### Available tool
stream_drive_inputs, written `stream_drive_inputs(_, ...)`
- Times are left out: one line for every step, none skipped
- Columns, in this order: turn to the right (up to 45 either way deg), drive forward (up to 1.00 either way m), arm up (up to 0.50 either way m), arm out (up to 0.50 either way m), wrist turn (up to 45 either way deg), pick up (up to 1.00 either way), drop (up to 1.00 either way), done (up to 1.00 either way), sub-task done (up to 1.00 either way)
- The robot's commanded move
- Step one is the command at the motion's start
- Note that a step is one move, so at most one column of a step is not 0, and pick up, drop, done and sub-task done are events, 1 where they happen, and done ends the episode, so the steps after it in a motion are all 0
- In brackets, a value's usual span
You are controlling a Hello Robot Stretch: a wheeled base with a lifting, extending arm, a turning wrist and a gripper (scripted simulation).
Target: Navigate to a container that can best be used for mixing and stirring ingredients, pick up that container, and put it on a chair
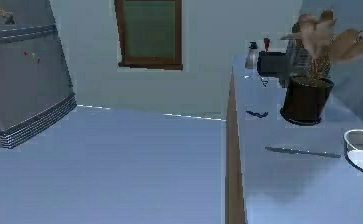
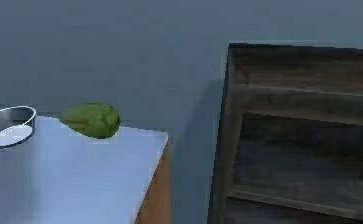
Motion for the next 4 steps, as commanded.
stream_drive_inputs(-36.0, 0.00, 0.00, 0.00, 0.0, 0.00, 0.00, 0.00, 0.00)
stream_drive_inputs(0.0, 0.00, 0.50, 0.00, 0.0, 0.00, 0.00, 0.00, 0.00)
stream_drive_inputs(0.0, 0.00, 0.38, 0.00, 0.0, 0.00, 0.00, 0.00, 0.00)
stream_drive_inputs(0.0, 0.00, 0.00, 0.50, 0.0, 0.00, 0.00, 0.00, 0.00)
